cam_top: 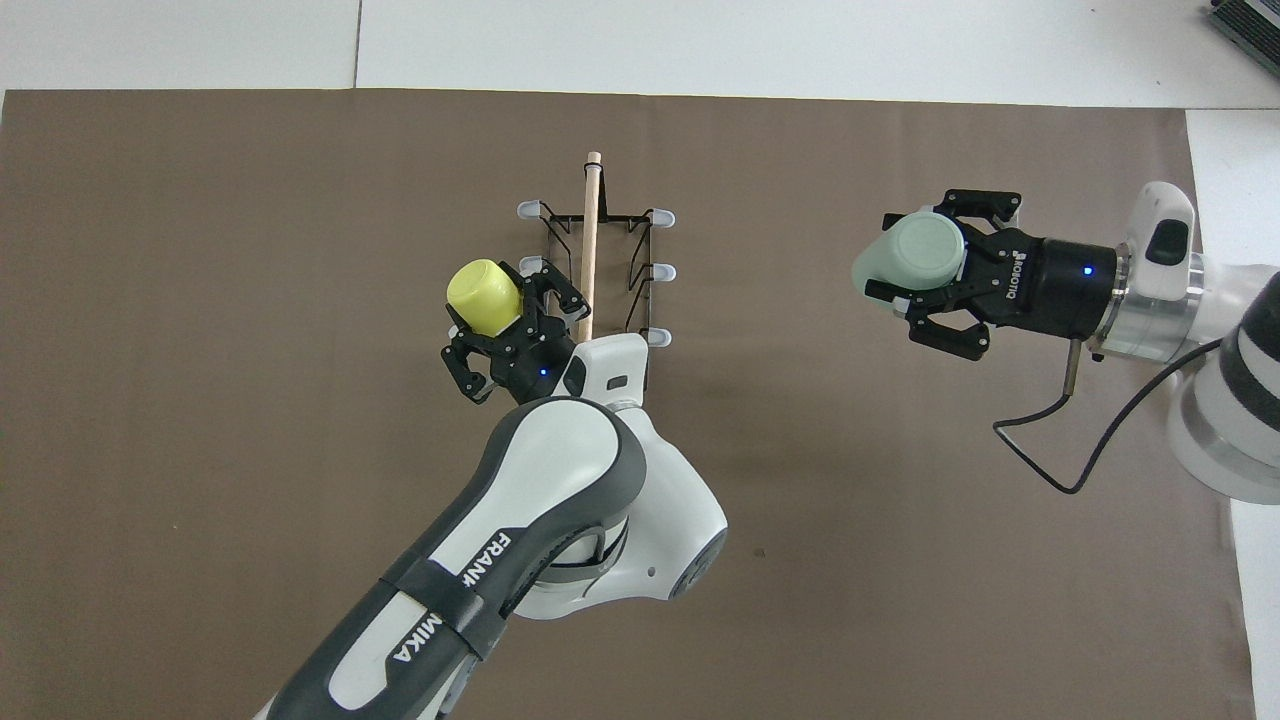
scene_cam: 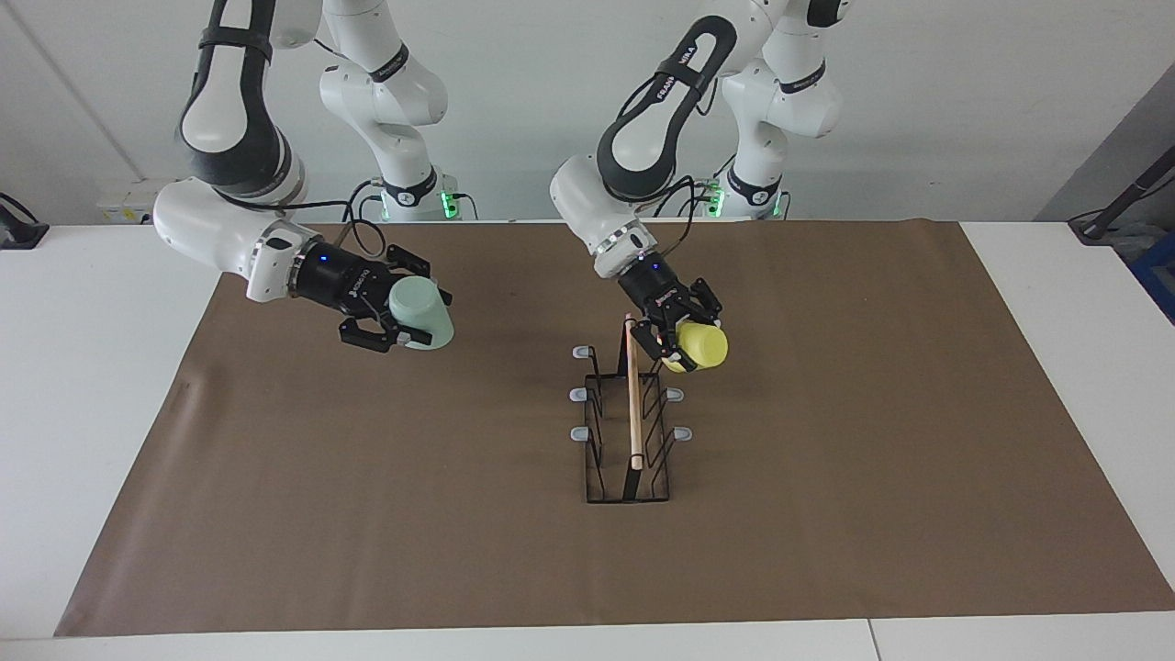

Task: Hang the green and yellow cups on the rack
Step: 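Lower the yellow cup onto the rack peg and open the left gripper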

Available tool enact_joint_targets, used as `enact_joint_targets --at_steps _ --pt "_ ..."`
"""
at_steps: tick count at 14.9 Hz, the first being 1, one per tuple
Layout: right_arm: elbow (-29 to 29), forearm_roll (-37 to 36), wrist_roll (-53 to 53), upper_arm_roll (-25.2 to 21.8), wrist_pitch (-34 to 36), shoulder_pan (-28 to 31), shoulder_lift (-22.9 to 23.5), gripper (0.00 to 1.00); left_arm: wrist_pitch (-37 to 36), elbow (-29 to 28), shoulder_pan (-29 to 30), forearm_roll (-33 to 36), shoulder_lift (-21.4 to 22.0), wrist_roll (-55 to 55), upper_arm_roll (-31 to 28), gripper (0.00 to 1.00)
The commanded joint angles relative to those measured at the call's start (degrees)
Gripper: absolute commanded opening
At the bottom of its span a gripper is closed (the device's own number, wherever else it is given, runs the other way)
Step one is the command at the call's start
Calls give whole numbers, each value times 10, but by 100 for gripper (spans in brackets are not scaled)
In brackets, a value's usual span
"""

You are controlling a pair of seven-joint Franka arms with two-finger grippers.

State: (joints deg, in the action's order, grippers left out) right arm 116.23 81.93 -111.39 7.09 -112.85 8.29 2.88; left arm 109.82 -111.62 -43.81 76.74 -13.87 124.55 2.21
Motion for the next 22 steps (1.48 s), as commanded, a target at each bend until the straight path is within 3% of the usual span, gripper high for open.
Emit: enact_joint_targets --at_steps 1,16,17,18,19,22 --pt "11 11 5 1 -11 0 -8 0 -26 -9 -28 11 2 21 -7 0" --pt "11 11 7 1 -12 0 -8 0 -32 -20 -45 12 -7 38 -7 0" --pt "11 11 7 1 -13 0 -8 0 -32 -21 -45 12 -7 38 -7 39" --pt "11 11 7 1 -13 0 -8 0 -33 -21 -45 12 -7 38 -7 89" --pt "11 11 7 1 -13 0 -8 0 -36 -21 -45 12 -7 38 -7 100" --pt "11 11 7 1 -13 1 -8 0 -37 -20 -45 12 -7 38 -7 100"
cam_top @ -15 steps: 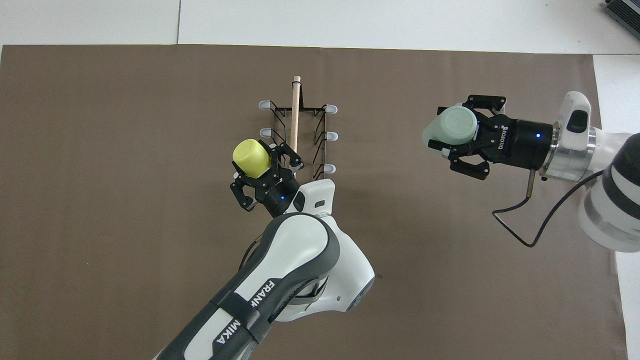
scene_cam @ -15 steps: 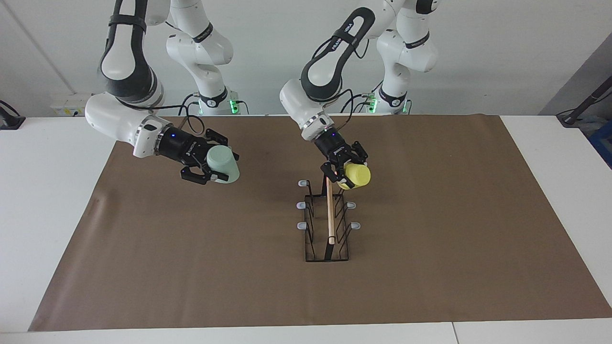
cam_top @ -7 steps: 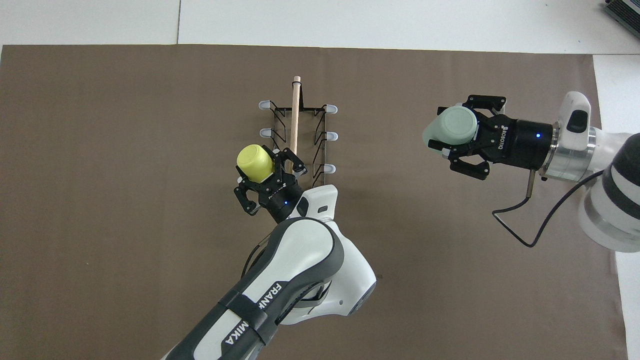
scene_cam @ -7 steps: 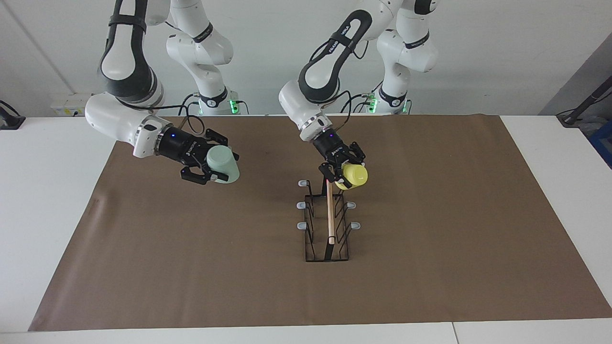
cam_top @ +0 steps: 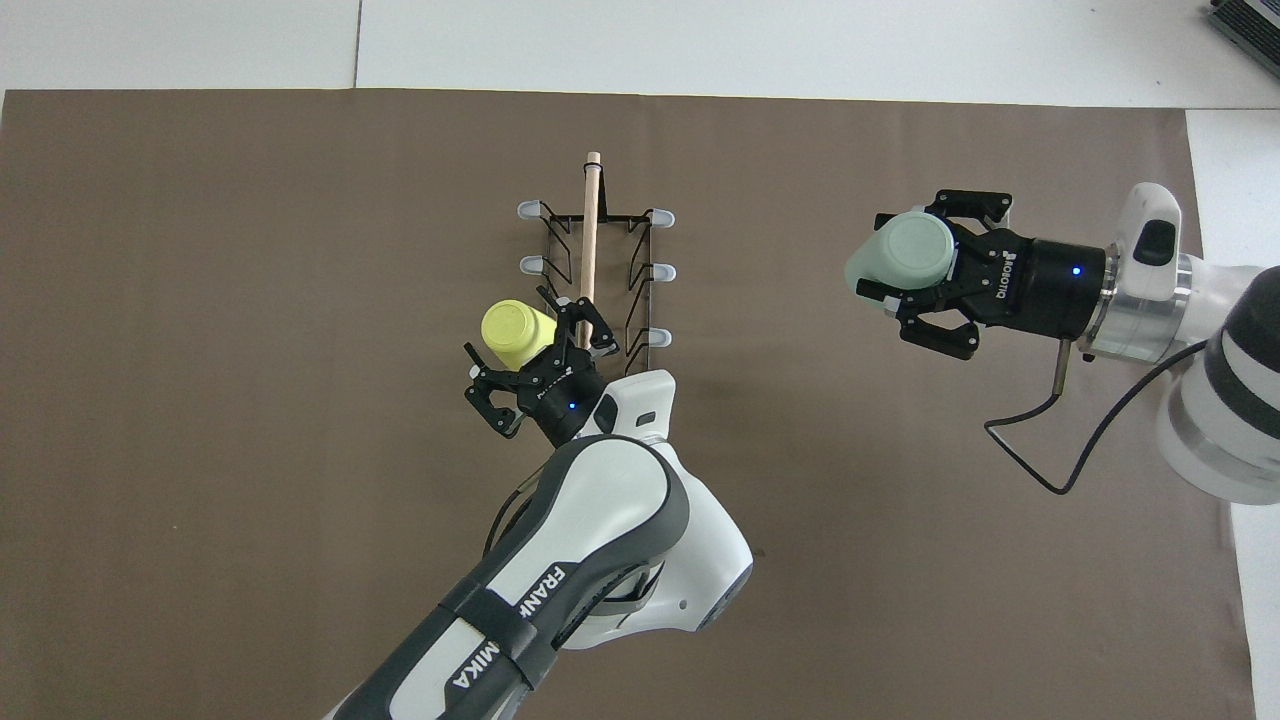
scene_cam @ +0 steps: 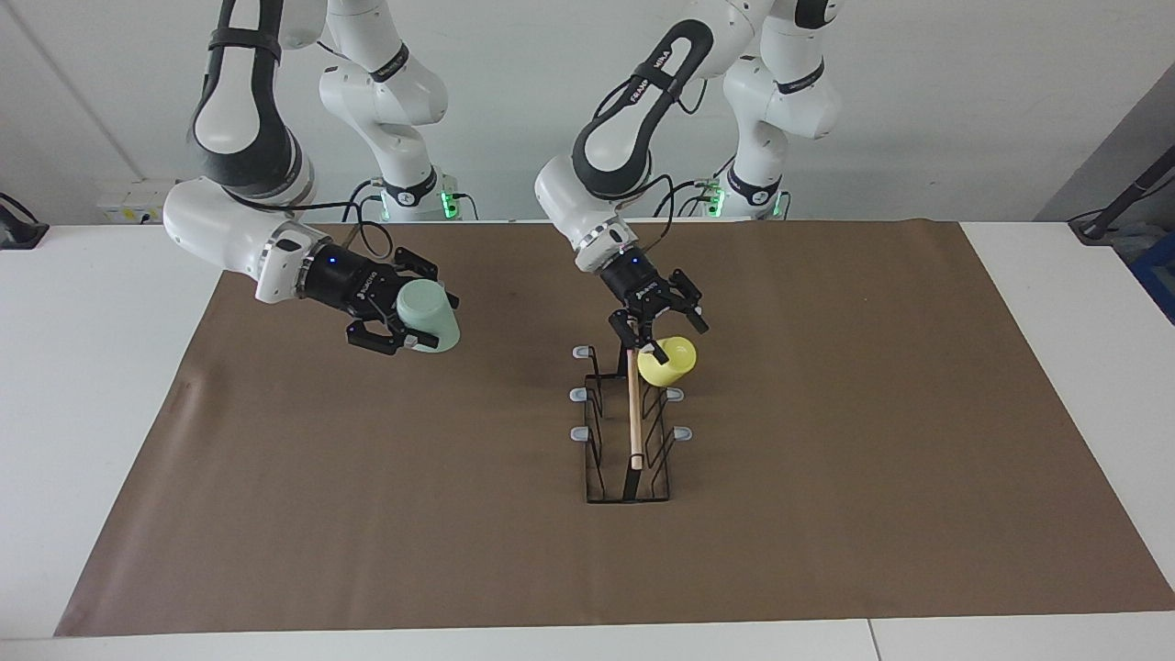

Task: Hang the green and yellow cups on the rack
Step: 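Lower the yellow cup onto the rack peg and open the left gripper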

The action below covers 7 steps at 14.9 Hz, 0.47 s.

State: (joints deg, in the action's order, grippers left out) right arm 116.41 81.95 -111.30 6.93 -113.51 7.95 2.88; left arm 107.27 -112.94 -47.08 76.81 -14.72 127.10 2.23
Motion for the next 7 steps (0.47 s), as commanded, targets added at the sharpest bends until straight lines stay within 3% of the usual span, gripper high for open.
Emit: enact_joint_targets --at_steps 1,4,7 --pt "9 11 6 3 -7 3 -8 0 -13 -6 -13 11 1 13 -7 100" --pt "9 12 6 4 -21 -6 -8 0 2 4 -2 4 14 -11 -12 100" --pt "10 37 6 4 -55 -31 -7 0 80 -2 60 -35 74 -145 -12 100"
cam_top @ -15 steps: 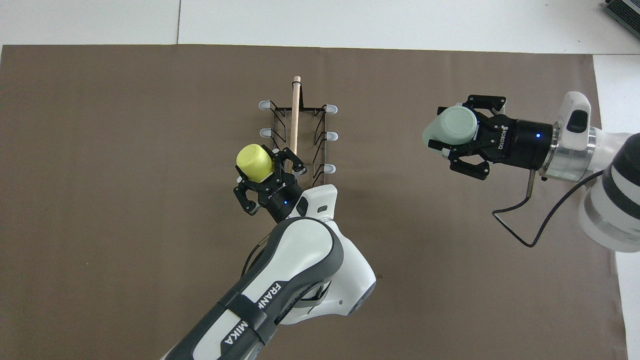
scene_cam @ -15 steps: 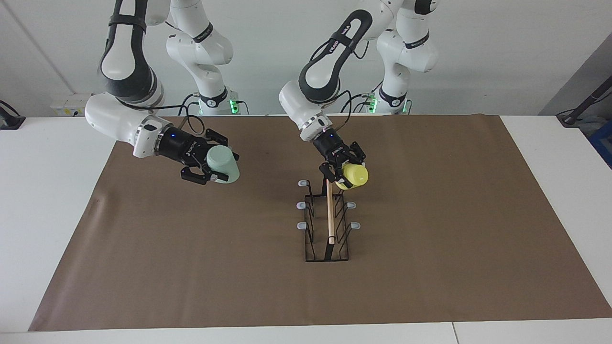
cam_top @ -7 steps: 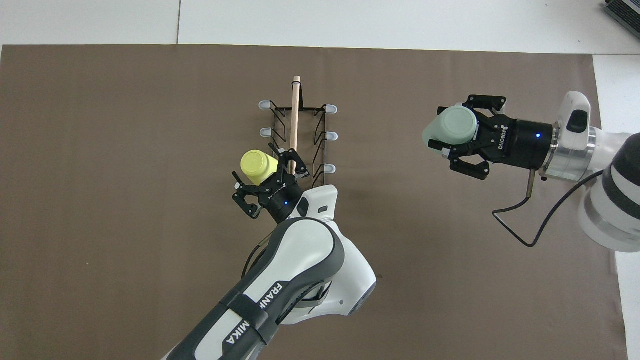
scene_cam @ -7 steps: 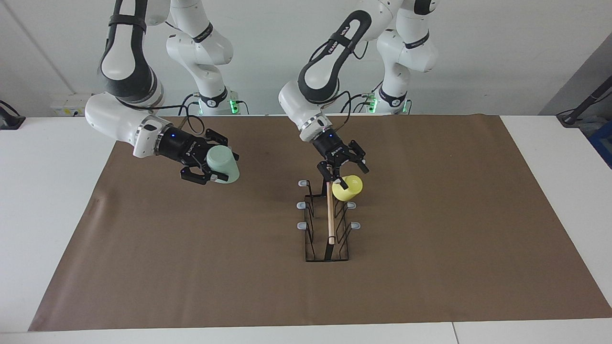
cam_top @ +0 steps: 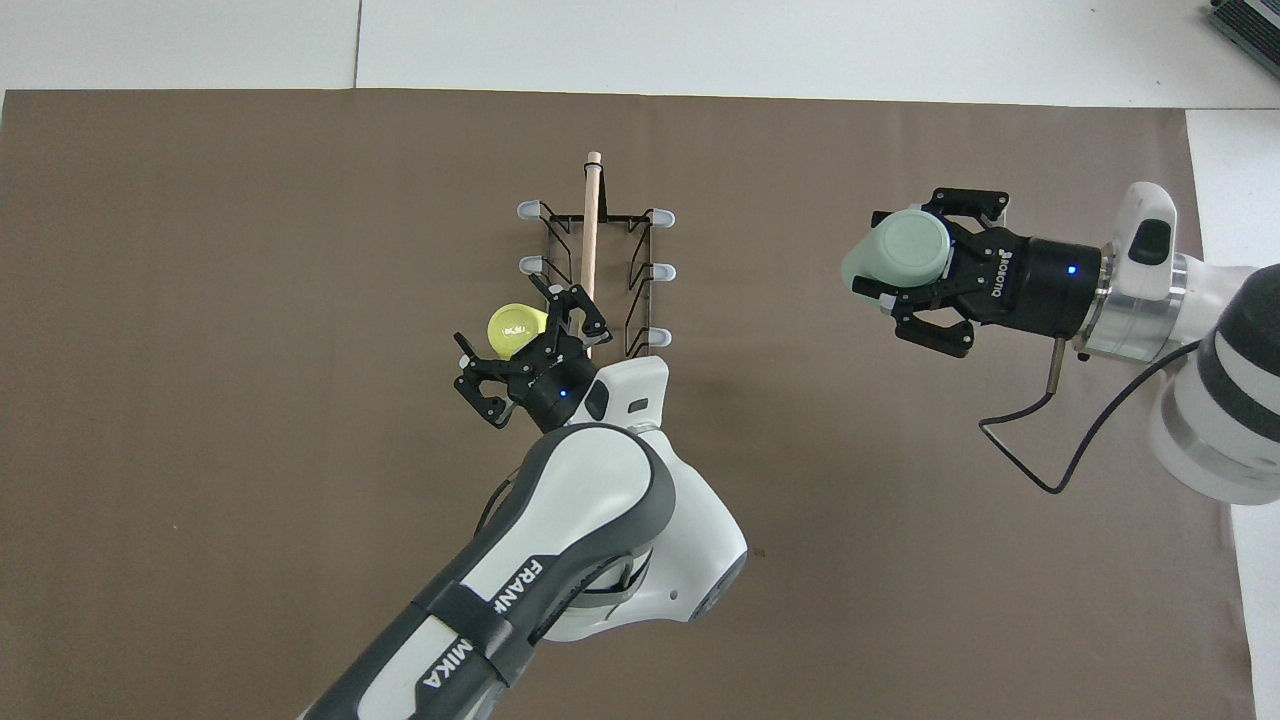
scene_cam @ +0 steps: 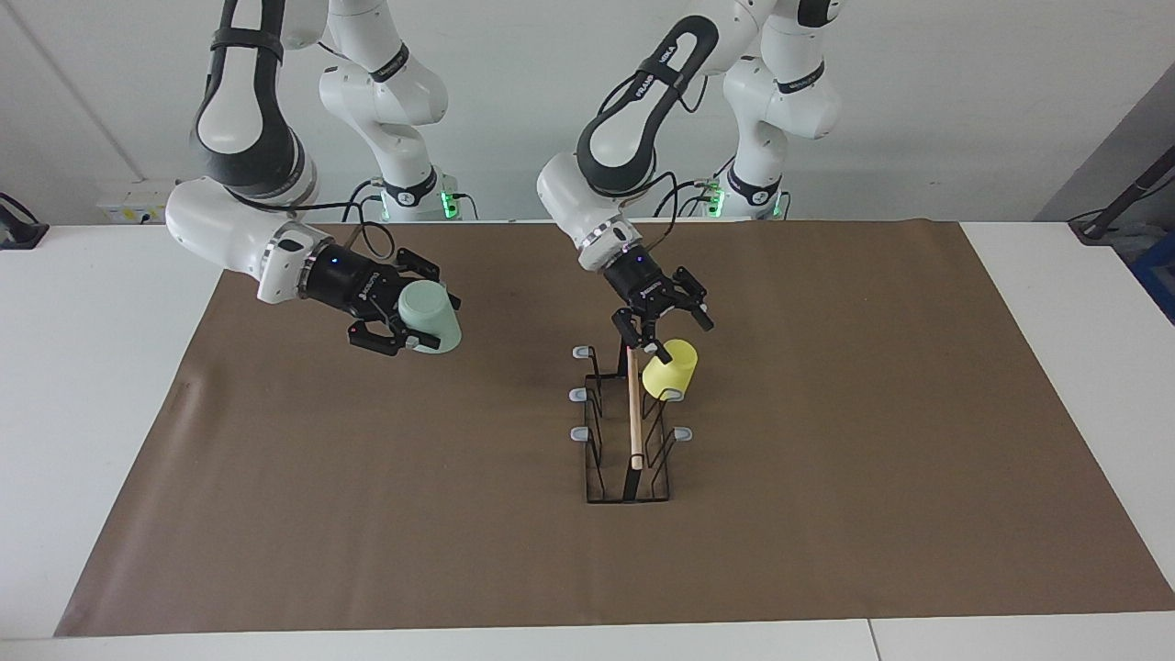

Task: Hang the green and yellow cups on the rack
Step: 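Withdraw the left gripper while the right gripper carries the green cup to the rack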

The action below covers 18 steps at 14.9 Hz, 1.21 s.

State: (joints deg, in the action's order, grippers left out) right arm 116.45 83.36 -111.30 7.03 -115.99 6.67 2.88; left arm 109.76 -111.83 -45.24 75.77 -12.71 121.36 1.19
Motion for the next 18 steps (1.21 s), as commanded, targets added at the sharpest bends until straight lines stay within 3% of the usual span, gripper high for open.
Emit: enact_joint_targets --at_steps 1,6,12,15,18 --pt "10 35 6 3 -46 -28 -7 0 79 -15 63 -42 70 -136 -1 100" --pt "11 86 3 3 -137 -89 -2 0 188 -27 173 -170 106 -404 3 100" --pt "10 158 -32 3 -272 -172 9 0 231 3 312 -439 107 -833 6 100" --pt "12 240 -97 3 -290 -196 28 0 203 35 375 -609 107 -1042 6 100" --pt "12 290 -116 3 -346 -236 34 0 113 91 409 -737 105 -1195 -3 100"
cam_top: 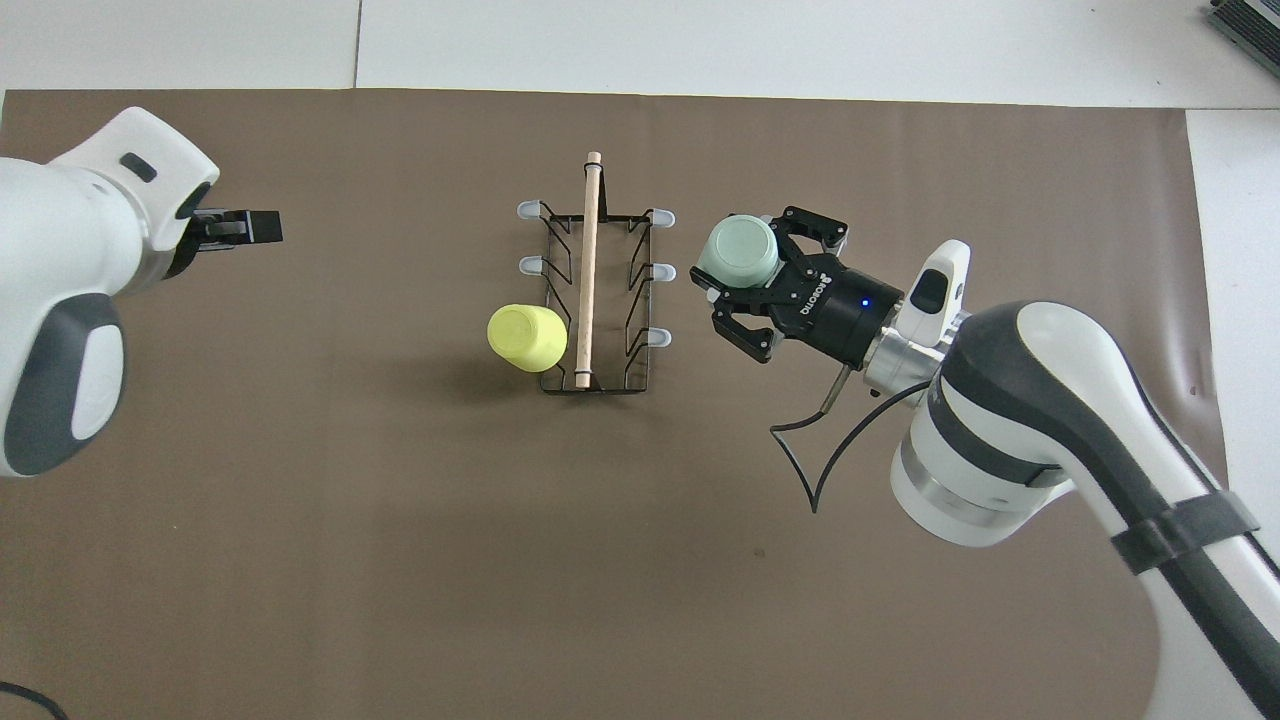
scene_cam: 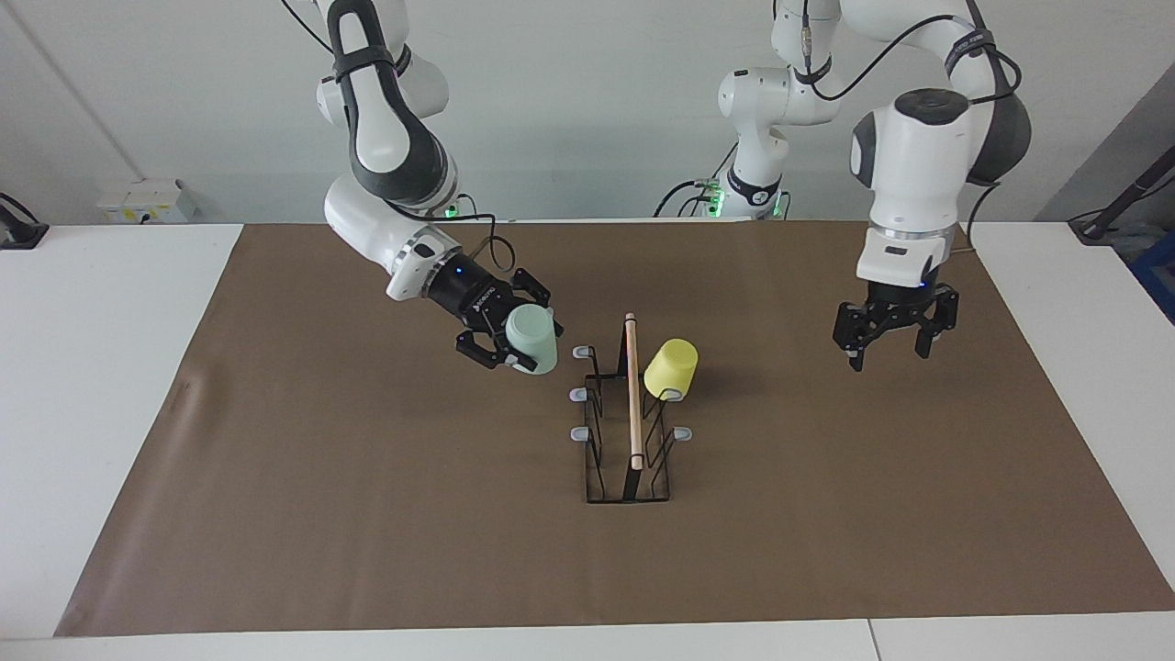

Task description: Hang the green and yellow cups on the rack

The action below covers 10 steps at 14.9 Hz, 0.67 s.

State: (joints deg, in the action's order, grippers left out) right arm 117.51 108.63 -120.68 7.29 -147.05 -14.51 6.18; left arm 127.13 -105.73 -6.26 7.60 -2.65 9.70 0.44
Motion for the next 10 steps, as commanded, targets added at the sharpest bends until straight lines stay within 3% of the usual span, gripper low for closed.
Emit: enact_joint_targets --at_steps 1,6,10 --pt "0 61 -30 0 -52 -38 3 0 -81 33 41 -78 4 -111 6 100" --pt "-2 200 -133 0 -67 -69 26 0 -248 97 50 -92 6 -147 10 100" --pt "2 205 -149 0 -66 -68 32 0 -323 97 54 -91 37 -157 32 100"
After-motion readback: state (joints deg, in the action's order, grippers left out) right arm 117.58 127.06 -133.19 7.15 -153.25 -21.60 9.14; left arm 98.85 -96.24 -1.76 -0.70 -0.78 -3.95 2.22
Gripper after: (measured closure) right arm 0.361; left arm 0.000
